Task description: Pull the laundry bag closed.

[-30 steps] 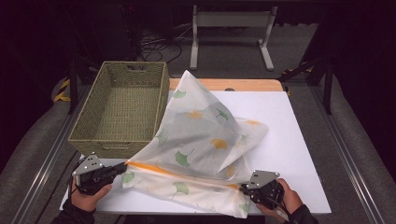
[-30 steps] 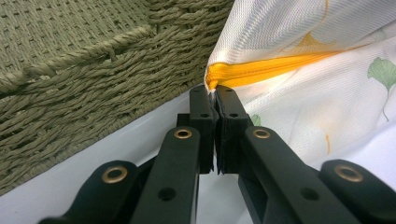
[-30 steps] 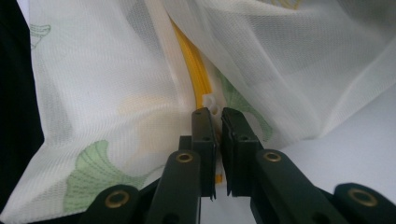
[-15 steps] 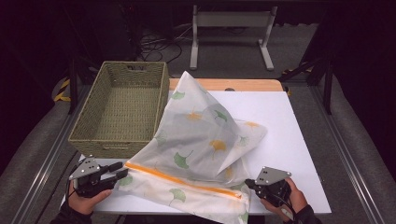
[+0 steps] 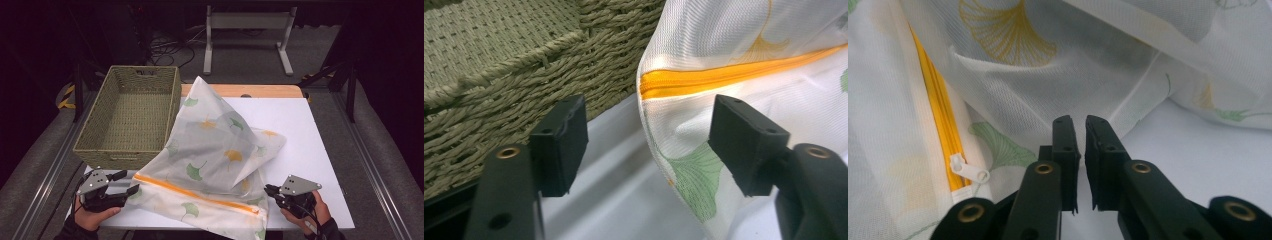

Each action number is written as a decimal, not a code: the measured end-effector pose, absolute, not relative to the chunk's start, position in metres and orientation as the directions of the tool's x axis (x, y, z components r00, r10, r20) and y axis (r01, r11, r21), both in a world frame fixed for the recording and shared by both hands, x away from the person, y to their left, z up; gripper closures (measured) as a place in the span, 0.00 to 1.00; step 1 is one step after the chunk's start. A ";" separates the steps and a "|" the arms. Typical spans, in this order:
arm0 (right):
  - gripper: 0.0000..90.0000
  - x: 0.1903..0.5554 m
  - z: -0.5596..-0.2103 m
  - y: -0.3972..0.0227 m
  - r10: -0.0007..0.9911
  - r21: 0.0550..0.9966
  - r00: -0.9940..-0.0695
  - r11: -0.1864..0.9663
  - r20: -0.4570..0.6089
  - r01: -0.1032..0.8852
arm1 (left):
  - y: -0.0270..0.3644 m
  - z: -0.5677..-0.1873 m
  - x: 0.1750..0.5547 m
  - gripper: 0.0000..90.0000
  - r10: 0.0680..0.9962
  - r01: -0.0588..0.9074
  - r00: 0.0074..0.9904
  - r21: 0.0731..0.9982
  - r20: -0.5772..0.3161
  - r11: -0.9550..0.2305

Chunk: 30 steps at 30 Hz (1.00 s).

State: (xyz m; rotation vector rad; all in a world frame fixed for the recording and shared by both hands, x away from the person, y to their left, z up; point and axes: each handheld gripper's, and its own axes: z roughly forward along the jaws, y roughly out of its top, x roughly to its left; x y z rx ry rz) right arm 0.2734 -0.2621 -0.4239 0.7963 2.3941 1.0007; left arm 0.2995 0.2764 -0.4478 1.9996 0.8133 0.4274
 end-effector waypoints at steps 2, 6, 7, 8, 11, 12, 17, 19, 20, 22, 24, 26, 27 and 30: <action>0.89 0.274 -0.423 -0.262 0.654 0.753 -0.737 0.568 -0.169 0.332 | 0.274 -0.448 0.300 0.31 0.686 0.370 0.727 0.844 -0.003 -0.388; 0.80 0.275 -0.422 -0.264 0.665 0.769 -0.726 0.553 -0.174 0.321 | 0.267 -0.450 0.301 0.27 0.676 0.377 0.737 0.834 -0.006 -0.402; 0.79 0.277 -0.422 -0.265 0.671 0.773 -0.722 0.546 -0.171 0.324 | 0.265 -0.450 0.302 0.26 0.671 0.371 0.741 0.832 0.002 -0.412; 0.77 0.277 -0.422 -0.266 0.673 0.778 -0.720 0.540 -0.169 0.323 | 0.264 -0.450 0.303 0.26 0.666 0.364 0.746 0.829 0.015 -0.426; 0.69 0.279 -0.423 -0.269 0.688 0.784 -0.705 0.529 -0.171 0.326 | 0.260 -0.451 0.303 0.23 0.660 0.359 0.751 0.821 0.029 -0.444; 0.65 0.280 -0.423 -0.270 0.693 0.787 -0.700 0.525 -0.173 0.325 | 0.259 -0.452 0.303 0.23 0.662 0.363 0.749 0.821 0.024 -0.441; 0.51 0.282 -0.424 -0.275 0.729 0.803 -0.662 0.494 -0.174 0.333 | 0.256 -0.453 0.304 0.19 0.650 0.362 0.759 0.817 0.020 -0.448; 0.44 0.283 -0.425 -0.277 0.738 0.805 -0.654 0.484 -0.165 0.343 | 0.255 -0.454 0.304 0.18 0.646 0.361 0.763 0.815 0.021 -0.453; 0.38 0.283 -0.426 -0.278 0.747 0.806 -0.643 0.479 -0.166 0.349 | 0.254 -0.454 0.304 0.16 0.645 0.361 0.764 0.814 0.023 -0.456; 0.33 0.284 -0.428 -0.279 0.757 0.807 -0.632 0.473 -0.166 0.354 | 0.253 -0.455 0.304 0.14 0.637 0.360 0.770 0.810 0.022 -0.463; 0.29 0.285 -0.429 -0.279 0.764 0.810 -0.624 0.463 -0.161 0.359 | 0.252 -0.455 0.303 0.12 0.638 0.361 0.770 0.805 0.028 -0.471; 0.27 0.285 -0.430 -0.279 0.766 0.812 -0.623 0.461 -0.160 0.358 | 0.252 -0.455 0.303 0.11 0.634 0.359 0.773 0.806 0.025 -0.470; 0.25 0.285 -0.430 -0.279 0.764 0.817 -0.627 0.454 -0.152 0.355 | 0.252 -0.455 0.303 0.11 0.636 0.358 0.771 0.806 0.029 -0.471; 0.22 0.286 -0.431 -0.276 0.769 0.811 -0.618 0.464 -0.167 0.358 | 0.252 -0.455 0.303 0.11 0.637 0.358 0.771 0.806 0.029 -0.471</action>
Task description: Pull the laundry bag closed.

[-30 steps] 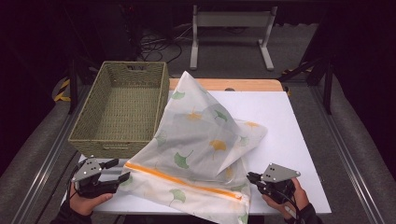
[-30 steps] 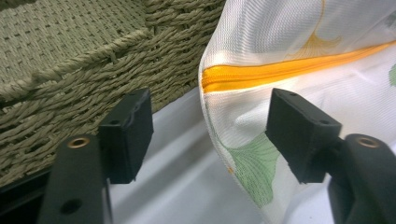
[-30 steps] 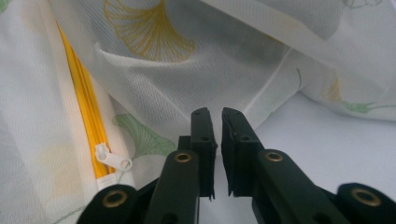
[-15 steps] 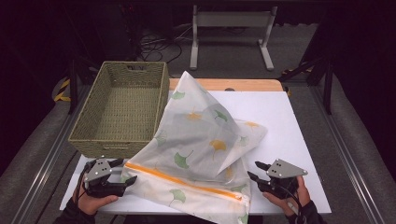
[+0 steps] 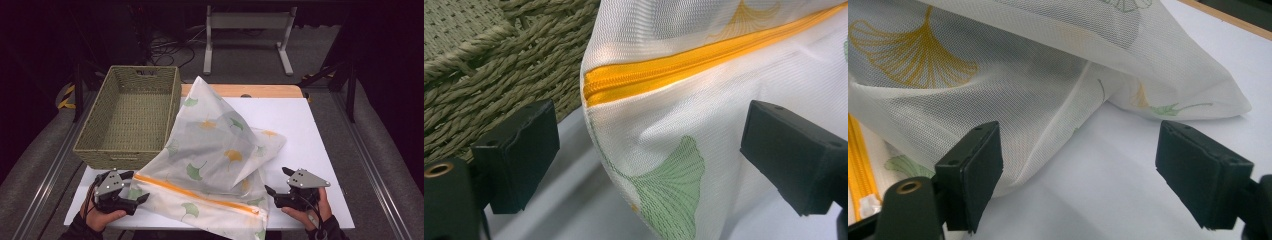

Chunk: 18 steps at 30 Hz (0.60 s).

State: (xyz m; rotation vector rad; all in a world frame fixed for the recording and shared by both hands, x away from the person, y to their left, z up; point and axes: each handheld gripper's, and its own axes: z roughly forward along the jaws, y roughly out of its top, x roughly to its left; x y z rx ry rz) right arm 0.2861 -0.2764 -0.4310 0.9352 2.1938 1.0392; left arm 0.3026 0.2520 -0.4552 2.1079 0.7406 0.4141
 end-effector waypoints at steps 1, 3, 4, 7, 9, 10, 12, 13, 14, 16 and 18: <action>0.21 0.286 -0.431 -0.276 0.767 0.812 -0.620 0.462 -0.165 0.356 | 0.252 -0.455 0.303 0.11 0.638 0.360 0.769 0.806 0.027 -0.469; 0.21 0.286 -0.432 -0.276 0.770 0.815 -0.617 0.457 -0.162 0.356 | 0.252 -0.456 0.302 0.11 0.637 0.358 0.770 0.804 0.034 -0.475; 0.21 0.286 -0.432 -0.276 0.772 0.815 -0.614 0.457 -0.164 0.356 | 0.251 -0.456 0.302 0.11 0.639 0.358 0.769 0.802 0.038 -0.479; 0.21 0.285 -0.432 -0.275 0.777 0.817 -0.609 0.452 -0.162 0.359 | 0.252 -0.455 0.301 0.11 0.638 0.350 0.769 0.807 0.042 -0.475; 0.21 0.284 -0.433 -0.274 0.775 0.813 -0.611 0.456 -0.163 0.361 | 0.252 -0.456 0.301 0.11 0.638 0.352 0.769 0.806 0.040 -0.476; 0.21 0.284 -0.433 -0.274 0.774 0.812 -0.611 0.459 -0.167 0.361 | 0.251 -0.456 0.302 0.11 0.639 0.356 0.768 0.805 0.038 -0.475; 0.21 0.284 -0.433 -0.273 0.774 0.813 -0.611 0.458 -0.165 0.360 | 0.252 -0.456 0.302 0.11 0.639 0.354 0.768 0.804 0.042 -0.478; 0.21 0.284 -0.433 -0.274 0.774 0.814 -0.611 0.457 -0.165 0.359 | 0.252 -0.456 0.302 0.11 0.639 0.352 0.768 0.804 0.045 -0.480; 0.21 0.284 -0.433 -0.274 0.775 0.817 -0.610 0.454 -0.165 0.355 | 0.252 -0.456 0.302 0.10 0.638 0.349 0.769 0.806 0.045 -0.478; 0.21 0.284 -0.433 -0.274 0.774 0.818 -0.610 0.454 -0.166 0.354 | 0.252 -0.456 0.302 0.10 0.640 0.353 0.768 0.806 0.040 -0.474; 0.21 0.283 -0.433 -0.275 0.776 0.819 -0.610 0.449 -0.160 0.356 | 0.251 -0.456 0.302 0.10 0.637 0.354 0.770 0.805 0.038 -0.476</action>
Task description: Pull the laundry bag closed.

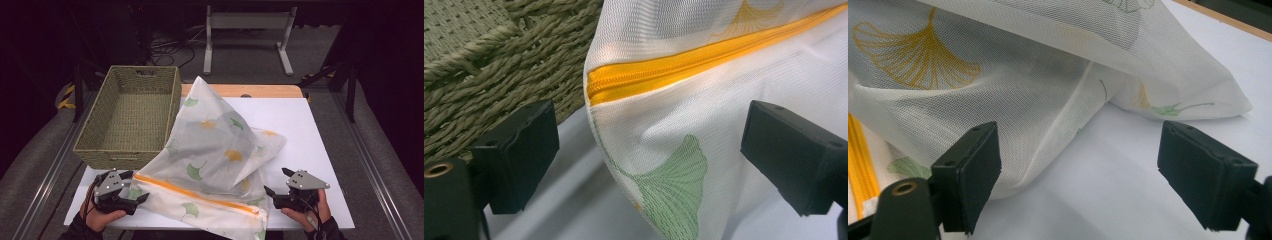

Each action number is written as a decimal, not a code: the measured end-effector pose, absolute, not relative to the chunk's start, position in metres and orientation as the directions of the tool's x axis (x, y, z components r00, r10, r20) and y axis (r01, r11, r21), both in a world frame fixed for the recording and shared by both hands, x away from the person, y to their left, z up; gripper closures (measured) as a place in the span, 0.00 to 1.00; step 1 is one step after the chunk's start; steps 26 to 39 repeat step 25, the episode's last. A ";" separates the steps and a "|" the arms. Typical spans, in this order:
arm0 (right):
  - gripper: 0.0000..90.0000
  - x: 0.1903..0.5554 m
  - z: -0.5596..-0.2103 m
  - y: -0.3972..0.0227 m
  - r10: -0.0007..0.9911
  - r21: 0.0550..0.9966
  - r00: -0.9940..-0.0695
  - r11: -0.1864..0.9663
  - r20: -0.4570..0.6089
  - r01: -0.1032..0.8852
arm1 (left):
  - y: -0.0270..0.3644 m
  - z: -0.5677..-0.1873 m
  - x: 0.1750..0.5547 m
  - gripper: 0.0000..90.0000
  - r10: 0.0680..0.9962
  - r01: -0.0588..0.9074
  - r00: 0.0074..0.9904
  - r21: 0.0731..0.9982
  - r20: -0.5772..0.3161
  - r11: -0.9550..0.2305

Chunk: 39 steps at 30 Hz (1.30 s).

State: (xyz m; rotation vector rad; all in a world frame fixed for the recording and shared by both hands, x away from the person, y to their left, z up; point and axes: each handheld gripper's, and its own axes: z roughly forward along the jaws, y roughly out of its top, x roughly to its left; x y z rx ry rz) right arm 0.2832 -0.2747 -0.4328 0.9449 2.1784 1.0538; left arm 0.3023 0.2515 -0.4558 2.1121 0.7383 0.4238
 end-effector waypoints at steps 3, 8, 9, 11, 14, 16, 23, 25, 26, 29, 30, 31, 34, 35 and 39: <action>0.21 0.283 -0.433 -0.274 0.773 0.818 -0.612 0.455 -0.166 0.353 | 0.251 -0.456 0.302 0.10 0.636 0.354 0.771 0.805 0.038 -0.477; 0.20 0.283 -0.433 -0.272 0.767 0.814 -0.619 0.463 -0.169 0.351 | 0.252 -0.456 0.303 0.10 0.637 0.355 0.770 0.803 0.039 -0.478; 0.20 0.283 -0.433 -0.272 0.767 0.812 -0.620 0.463 -0.166 0.355 | 0.251 -0.456 0.303 0.10 0.637 0.356 0.770 0.804 0.036 -0.476; 0.20 0.283 -0.434 -0.272 0.765 0.811 -0.623 0.465 -0.166 0.355 | 0.251 -0.456 0.304 0.10 0.638 0.355 0.769 0.800 0.044 -0.483; 0.20 0.283 -0.434 -0.273 0.765 0.811 -0.623 0.464 -0.165 0.356 | 0.250 -0.456 0.304 0.10 0.641 0.358 0.766 0.797 0.047 -0.486; 0.20 0.283 -0.434 -0.273 0.766 0.812 -0.622 0.462 -0.164 0.356 | 0.250 -0.456 0.304 0.10 0.640 0.356 0.768 0.802 0.042 -0.480; 0.21 0.282 -0.434 -0.275 0.771 0.812 -0.615 0.459 -0.164 0.360 | 0.248 -0.456 0.306 0.10 0.629 0.349 0.776 0.796 0.050 -0.494; 0.20 0.281 -0.434 -0.275 0.774 0.814 -0.611 0.456 -0.164 0.360 | 0.247 -0.456 0.306 0.10 0.628 0.349 0.776 0.796 0.050 -0.494; 0.20 0.281 -0.434 -0.275 0.774 0.814 -0.611 0.456 -0.164 0.360 | 0.247 -0.456 0.306 0.10 0.628 0.349 0.776 0.796 0.050 -0.494; 0.20 0.281 -0.434 -0.275 0.774 0.814 -0.611 0.456 -0.164 0.360 | 0.247 -0.456 0.306 0.10 0.628 0.349 0.776 0.796 0.050 -0.494; 0.20 0.281 -0.434 -0.275 0.774 0.814 -0.611 0.456 -0.164 0.360 | 0.247 -0.456 0.306 0.10 0.628 0.349 0.776 0.796 0.050 -0.494; 0.20 0.281 -0.434 -0.275 0.774 0.814 -0.611 0.456 -0.164 0.360 | 0.247 -0.456 0.306 0.10 0.628 0.349 0.776 0.796 0.050 -0.494; 0.20 0.281 -0.434 -0.275 0.774 0.814 -0.611 0.456 -0.164 0.360 | 0.247 -0.456 0.306 0.10 0.628 0.349 0.776 0.796 0.050 -0.494; 0.20 0.281 -0.434 -0.275 0.774 0.814 -0.611 0.456 -0.164 0.360 | 0.247 -0.456 0.306 0.10 0.628 0.349 0.776 0.796 0.050 -0.494; 0.20 0.281 -0.434 -0.275 0.774 0.814 -0.611 0.456 -0.164 0.360 | 0.247 -0.456 0.306 0.10 0.628 0.349 0.776 0.796 0.050 -0.494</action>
